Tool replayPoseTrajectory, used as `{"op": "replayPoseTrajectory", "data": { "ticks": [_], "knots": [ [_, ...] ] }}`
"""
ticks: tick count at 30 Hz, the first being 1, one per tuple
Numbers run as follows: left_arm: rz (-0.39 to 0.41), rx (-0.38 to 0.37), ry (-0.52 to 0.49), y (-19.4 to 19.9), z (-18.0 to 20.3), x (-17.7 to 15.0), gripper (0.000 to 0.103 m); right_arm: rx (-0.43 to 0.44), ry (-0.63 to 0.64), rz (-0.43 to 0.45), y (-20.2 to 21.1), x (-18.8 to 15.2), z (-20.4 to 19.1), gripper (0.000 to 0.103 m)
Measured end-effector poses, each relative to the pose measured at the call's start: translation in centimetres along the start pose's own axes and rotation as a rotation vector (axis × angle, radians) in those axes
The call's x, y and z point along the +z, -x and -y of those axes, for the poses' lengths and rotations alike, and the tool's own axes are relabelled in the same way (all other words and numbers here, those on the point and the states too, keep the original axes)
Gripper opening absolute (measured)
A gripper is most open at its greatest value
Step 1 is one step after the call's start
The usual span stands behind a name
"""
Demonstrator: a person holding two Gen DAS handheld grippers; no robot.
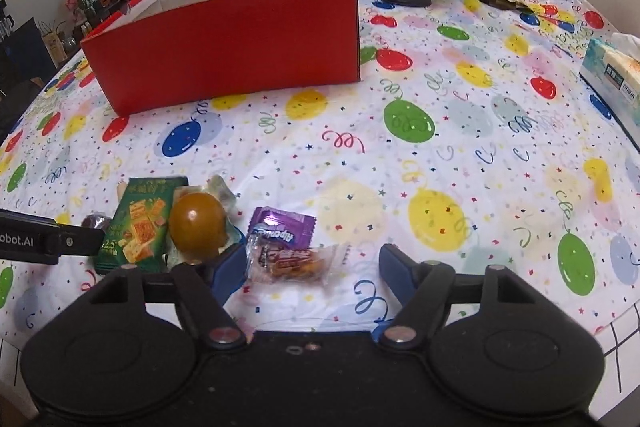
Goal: Organize snacks
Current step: 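Grasp the brown chocolate square with the left gripper while the right grasps the clear-wrapped candy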
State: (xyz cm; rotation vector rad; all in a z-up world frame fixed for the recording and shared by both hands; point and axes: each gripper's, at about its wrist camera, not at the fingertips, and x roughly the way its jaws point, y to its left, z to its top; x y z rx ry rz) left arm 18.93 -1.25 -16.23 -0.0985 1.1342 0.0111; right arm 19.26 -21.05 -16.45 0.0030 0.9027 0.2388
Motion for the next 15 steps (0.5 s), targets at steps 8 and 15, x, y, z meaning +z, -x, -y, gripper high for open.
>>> {"op": "replayPoseTrajectory", "data": {
  "ticks": [8,15],
  "knots": [
    [-0.016,0.007,0.0,-0.75,0.15,0.25,0.064,0.013,0.034,-0.001,-0.3,0.12,-0.38,0.055],
    [-0.011,-0.013,0.005,-0.54,0.07,0.09,0.035,0.01,0.053,0.006,-0.02,0.01,-0.48,0.033]
  ]
}}
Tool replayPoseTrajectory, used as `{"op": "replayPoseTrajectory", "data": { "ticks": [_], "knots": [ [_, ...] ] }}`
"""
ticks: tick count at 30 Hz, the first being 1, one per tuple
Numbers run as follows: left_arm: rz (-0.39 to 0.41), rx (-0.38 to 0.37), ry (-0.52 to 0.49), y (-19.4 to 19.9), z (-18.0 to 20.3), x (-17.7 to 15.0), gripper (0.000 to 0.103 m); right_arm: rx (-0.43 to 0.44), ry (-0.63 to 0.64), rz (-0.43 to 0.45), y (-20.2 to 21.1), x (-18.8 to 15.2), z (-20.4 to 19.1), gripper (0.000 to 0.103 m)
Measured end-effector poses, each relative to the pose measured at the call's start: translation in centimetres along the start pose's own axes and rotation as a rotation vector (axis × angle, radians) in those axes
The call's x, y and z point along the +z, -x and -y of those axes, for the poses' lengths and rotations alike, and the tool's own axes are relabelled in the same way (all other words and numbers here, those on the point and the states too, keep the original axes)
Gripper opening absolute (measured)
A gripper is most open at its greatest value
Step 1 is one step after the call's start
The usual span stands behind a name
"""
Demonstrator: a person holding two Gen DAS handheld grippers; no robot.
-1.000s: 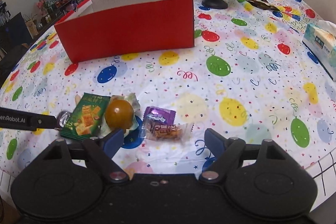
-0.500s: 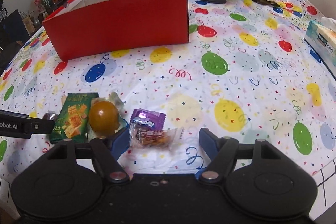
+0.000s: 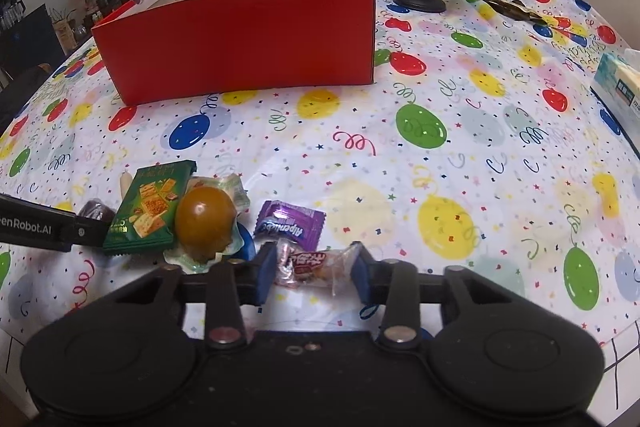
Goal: Organize snacks
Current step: 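Grasp the brown chocolate square with the left gripper while the right grasps the clear-wrapped candy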
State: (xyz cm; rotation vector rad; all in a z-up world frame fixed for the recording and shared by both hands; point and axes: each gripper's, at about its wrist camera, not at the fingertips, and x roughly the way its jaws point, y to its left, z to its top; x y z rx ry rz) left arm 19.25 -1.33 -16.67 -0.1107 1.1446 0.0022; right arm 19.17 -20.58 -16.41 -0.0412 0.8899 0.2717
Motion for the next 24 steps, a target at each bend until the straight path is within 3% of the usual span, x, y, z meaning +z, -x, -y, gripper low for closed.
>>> {"op": "replayPoseTrajectory", "data": {
  "ticks": [2,13,24],
  "knots": [
    [0.007,-0.003,-0.002,0.2,0.0,0.1,0.034,-0.005,-0.004,0.003,0.1,0.0,0.1,0.026],
    [0.037,-0.006,0.012,1.8,-1.0,0.1,0.033,-0.019,-0.015,0.031,1.9,-0.1,-0.5,0.026],
    [0.129,-0.025,0.006,6.3,-1.7,0.0,0.033,-0.032,0.008,0.148,6.9,1.0,-2.4,0.026]
  ]
}}
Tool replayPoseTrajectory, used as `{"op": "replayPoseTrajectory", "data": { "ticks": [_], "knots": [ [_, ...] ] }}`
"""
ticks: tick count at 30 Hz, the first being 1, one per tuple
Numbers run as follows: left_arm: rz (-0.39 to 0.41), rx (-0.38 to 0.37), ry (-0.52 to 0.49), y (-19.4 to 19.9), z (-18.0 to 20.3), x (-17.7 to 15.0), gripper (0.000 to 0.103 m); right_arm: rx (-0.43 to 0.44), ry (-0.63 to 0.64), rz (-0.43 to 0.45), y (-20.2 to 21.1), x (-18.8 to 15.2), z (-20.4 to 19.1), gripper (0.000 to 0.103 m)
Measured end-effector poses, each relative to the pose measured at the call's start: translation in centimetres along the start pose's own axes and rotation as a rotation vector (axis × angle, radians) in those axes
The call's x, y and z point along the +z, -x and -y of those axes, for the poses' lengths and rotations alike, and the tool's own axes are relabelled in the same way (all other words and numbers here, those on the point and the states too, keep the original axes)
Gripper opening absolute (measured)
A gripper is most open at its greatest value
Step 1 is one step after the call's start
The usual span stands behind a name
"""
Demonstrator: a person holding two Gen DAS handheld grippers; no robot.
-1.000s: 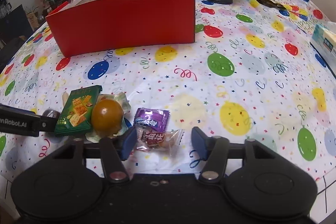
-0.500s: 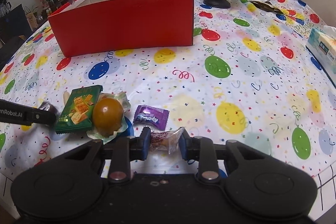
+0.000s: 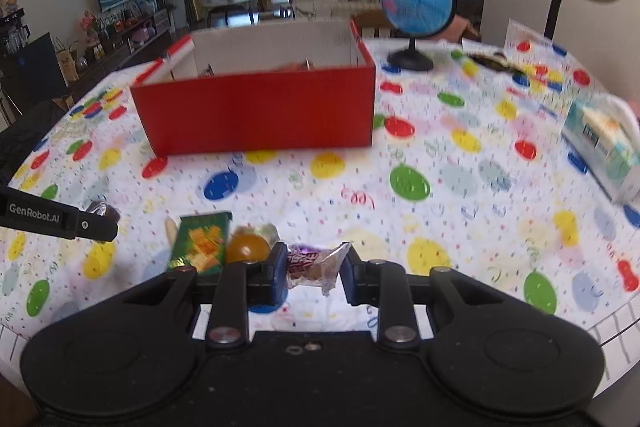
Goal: Organize snacks
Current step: 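Grasp the brown chocolate square with the left gripper while the right grasps the clear-wrapped candy, then carry the brown chocolate square and clear-wrapped candy into the red box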
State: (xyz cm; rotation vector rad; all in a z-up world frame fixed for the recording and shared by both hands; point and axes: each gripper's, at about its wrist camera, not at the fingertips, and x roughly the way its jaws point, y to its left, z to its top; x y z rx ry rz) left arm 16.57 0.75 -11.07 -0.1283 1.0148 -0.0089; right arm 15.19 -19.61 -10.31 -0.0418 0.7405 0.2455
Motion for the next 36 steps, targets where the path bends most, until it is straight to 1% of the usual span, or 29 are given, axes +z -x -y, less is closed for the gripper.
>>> {"op": "replayPoseTrajectory", "data": {
  "ticks": [5,10,17,22,29,36],
  "knots": [
    [0.057,0.003,-0.022,2.1,0.1,0.8,0.033,-0.013,0.028,0.054,1.2,1.3,-0.9,0.026],
    [0.123,0.008,-0.034,4.2,-0.1,2.4,0.033,-0.022,0.032,0.117,2.2,3.1,-1.5,0.026],
    [0.207,-0.01,-0.037,7.0,-0.4,5.1,0.033,-0.014,0.012,0.186,3.6,5.9,-1.9,0.026],
    [0.252,-0.03,-0.061,8.2,-0.3,7.0,0.034,-0.003,0.012,0.219,3.8,8.4,-2.1,0.026],
    [0.272,-0.016,-0.081,7.5,-0.1,10.1,0.034,0.026,0.029,0.25,2.1,12.1,-2.3,0.026],
    [0.258,0.008,-0.066,4.9,-0.1,13.9,0.034,0.04,0.033,0.228,-1.3,15.1,-1.5,0.026]
  ]
}}
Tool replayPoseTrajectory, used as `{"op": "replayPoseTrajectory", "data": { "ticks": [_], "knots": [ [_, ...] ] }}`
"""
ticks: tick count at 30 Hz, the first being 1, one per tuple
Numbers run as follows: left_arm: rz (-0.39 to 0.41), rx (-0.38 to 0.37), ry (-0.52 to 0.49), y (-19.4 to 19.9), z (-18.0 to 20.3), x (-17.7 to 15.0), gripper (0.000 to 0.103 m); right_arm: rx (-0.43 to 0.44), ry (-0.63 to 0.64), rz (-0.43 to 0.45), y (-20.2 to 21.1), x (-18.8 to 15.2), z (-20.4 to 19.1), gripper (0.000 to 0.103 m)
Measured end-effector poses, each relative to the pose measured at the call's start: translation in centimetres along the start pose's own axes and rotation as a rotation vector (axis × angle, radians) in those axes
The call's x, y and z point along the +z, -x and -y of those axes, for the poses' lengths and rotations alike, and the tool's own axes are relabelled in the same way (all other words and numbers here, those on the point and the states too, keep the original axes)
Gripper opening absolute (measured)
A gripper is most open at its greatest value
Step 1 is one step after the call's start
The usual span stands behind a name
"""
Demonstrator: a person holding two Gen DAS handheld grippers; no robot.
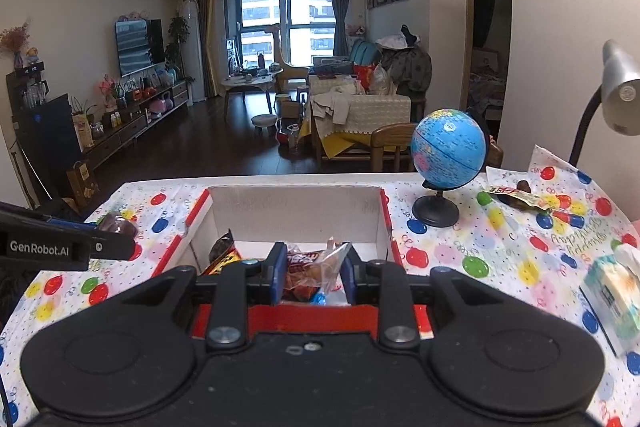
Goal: Organize snacks
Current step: 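Carry the brown chocolate square and clear-wrapped candy into the red box, then open both grippers to release the snacks inside the box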
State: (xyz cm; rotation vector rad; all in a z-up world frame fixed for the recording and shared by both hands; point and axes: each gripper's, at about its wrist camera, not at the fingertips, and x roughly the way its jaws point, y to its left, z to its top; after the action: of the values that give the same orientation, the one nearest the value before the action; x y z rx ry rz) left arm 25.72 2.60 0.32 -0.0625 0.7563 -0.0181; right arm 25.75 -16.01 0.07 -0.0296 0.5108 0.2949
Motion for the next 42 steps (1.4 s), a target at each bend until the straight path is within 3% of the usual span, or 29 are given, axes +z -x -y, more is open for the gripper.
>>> {"op": "replayPoseTrajectory", "data": {
  "ticks": [15,32,38,42],
  "knots": [
    [-0.103,0.065,-0.002,-10.0,0.9,2.8,0.034,0.022,0.006,-0.138,-9.7,0.4,2.4,0.027],
    [-0.192,0.112,-0.021,-18.5,1.2,4.3,0.034,0.063,0.035,-0.249,-16.7,0.2,3.4,0.028],
    [-0.21,0.1,-0.002,-19.2,0.8,3.9,0.034,0.073,0.022,-0.277,-17.6,-0.2,3.9,0.033],
    [-0.215,0.094,-0.005,-18.9,0.9,3.6,0.034,0.083,0.019,-0.279,-17.4,-0.2,3.9,0.045]
  ]
}}
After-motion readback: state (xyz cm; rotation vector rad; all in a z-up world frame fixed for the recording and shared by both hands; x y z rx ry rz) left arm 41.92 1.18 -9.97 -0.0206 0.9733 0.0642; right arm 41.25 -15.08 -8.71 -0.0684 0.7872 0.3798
